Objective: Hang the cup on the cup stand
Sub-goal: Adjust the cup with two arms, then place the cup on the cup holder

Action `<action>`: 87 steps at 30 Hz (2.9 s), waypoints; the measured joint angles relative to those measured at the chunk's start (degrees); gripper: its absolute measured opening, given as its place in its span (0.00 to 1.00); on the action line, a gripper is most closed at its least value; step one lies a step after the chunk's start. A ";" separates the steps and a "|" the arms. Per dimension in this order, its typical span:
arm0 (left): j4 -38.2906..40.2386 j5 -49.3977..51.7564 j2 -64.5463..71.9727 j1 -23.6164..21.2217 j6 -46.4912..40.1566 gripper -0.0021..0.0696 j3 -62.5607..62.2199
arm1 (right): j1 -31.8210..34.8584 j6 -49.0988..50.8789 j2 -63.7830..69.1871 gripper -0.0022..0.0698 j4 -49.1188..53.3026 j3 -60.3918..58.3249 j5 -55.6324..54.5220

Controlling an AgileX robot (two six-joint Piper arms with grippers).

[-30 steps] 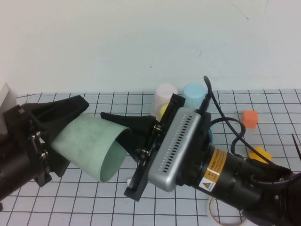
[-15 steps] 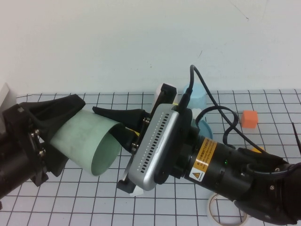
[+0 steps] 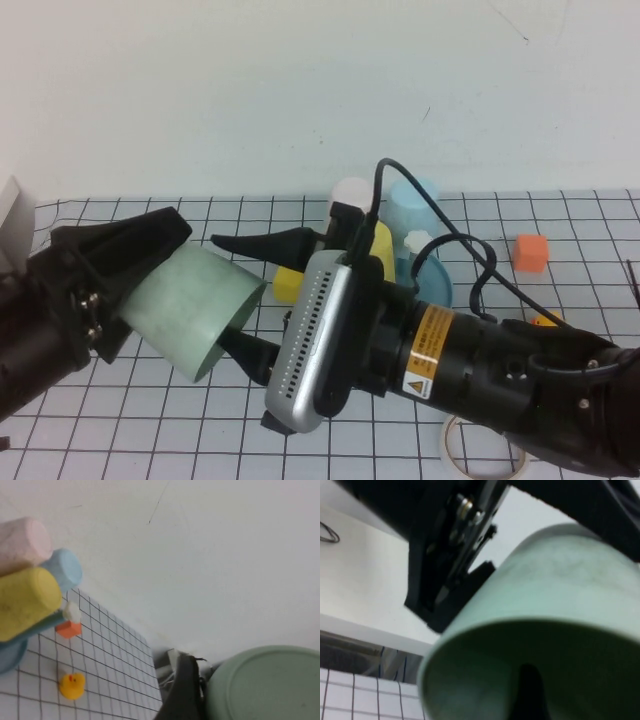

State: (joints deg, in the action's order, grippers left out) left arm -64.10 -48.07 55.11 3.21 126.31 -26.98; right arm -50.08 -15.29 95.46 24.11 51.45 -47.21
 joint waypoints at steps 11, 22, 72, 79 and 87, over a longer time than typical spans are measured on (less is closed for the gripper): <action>-9.57 2.06 0.00 0.00 -12.91 0.80 -12.46 | 0.00 1.59 -11.92 0.73 0.09 -10.45 3.10; -14.27 4.08 5.97 0.62 -36.70 0.80 -25.17 | 0.00 22.97 -33.00 0.55 -6.23 -23.21 28.98; 35.33 13.88 64.59 31.91 -100.38 0.80 -53.23 | 0.00 26.56 -70.03 0.03 4.99 -23.85 102.49; 36.44 15.74 65.19 31.91 -100.61 0.80 -53.23 | 0.00 26.66 -70.03 0.03 4.99 -23.85 102.49; 36.90 11.96 67.89 31.91 -100.61 0.80 -53.26 | 0.00 26.66 -70.03 0.03 5.09 -23.85 102.49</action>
State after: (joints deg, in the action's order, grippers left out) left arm -27.20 -36.11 123.00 35.12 25.70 -80.24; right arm -50.08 11.37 25.43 29.20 27.60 55.27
